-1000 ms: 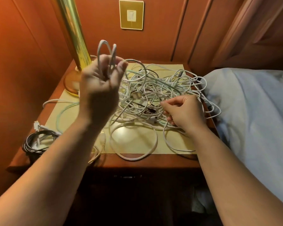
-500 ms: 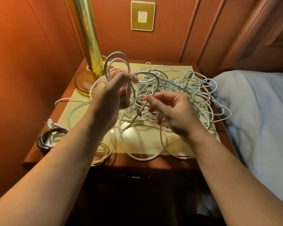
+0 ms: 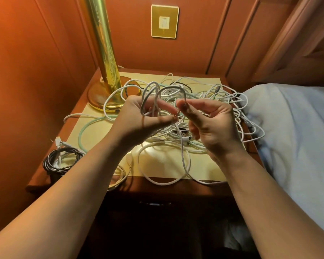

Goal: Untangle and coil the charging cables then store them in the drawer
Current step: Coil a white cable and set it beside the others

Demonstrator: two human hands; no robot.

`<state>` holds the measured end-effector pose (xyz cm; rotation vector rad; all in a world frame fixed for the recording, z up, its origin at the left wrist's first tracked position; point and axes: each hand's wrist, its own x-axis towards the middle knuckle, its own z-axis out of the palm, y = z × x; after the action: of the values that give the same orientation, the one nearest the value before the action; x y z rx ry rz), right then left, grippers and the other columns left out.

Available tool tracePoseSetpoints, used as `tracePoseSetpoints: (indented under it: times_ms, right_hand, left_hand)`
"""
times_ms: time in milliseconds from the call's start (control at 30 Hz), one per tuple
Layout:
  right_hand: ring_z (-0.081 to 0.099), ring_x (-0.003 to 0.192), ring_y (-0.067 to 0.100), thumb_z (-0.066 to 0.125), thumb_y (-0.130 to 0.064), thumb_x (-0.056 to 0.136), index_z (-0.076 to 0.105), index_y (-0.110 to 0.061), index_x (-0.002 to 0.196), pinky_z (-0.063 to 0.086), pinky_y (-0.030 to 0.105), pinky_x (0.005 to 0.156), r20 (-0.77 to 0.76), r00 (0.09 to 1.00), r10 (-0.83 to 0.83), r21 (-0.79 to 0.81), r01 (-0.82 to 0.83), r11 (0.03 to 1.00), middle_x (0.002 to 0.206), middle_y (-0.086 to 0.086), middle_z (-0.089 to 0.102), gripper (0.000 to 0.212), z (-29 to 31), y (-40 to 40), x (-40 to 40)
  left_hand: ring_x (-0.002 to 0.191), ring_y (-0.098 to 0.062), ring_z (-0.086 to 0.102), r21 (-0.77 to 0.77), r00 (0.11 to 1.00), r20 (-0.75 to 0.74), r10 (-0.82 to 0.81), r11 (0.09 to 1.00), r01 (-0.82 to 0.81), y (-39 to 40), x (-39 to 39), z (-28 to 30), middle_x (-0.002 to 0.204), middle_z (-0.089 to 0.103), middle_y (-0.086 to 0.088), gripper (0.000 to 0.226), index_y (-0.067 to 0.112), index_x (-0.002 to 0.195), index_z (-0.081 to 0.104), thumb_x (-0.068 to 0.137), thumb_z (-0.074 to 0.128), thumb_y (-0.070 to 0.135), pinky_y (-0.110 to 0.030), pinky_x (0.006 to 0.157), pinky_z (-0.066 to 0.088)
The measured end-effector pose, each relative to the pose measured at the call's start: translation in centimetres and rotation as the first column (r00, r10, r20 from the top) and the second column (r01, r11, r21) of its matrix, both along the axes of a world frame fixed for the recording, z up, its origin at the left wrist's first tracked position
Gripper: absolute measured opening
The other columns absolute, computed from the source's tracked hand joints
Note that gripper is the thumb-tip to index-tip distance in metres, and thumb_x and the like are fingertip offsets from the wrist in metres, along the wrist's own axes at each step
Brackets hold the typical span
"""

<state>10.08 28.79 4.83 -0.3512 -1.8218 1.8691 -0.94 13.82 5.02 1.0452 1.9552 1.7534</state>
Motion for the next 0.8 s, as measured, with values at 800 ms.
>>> tracePoseSetpoints:
  times_ms: [800]
  right_hand:
    - [0.062, 0.044, 0.009, 0.086, -0.038, 0.082, 0.080, -0.013, 0.099, 0.045, 0.023, 0.041, 0.246, 0.966, 0.082, 0.133, -0.118, 0.984, 0.084, 0.004, 0.079, 0.031, -2.5, -5.6, -3.6]
  left_hand:
    - [0.056, 0.005, 0.057, 0.045, 0.983, 0.155, 0.094, 0.994, -0.102, -3.5, -1.5, 2.2, 0.052, 0.058, 0.021, 0.016, 0.011, 0.077, 0.063, 0.093, 0.066, 0.011, -0.031, 0.080, 0.042]
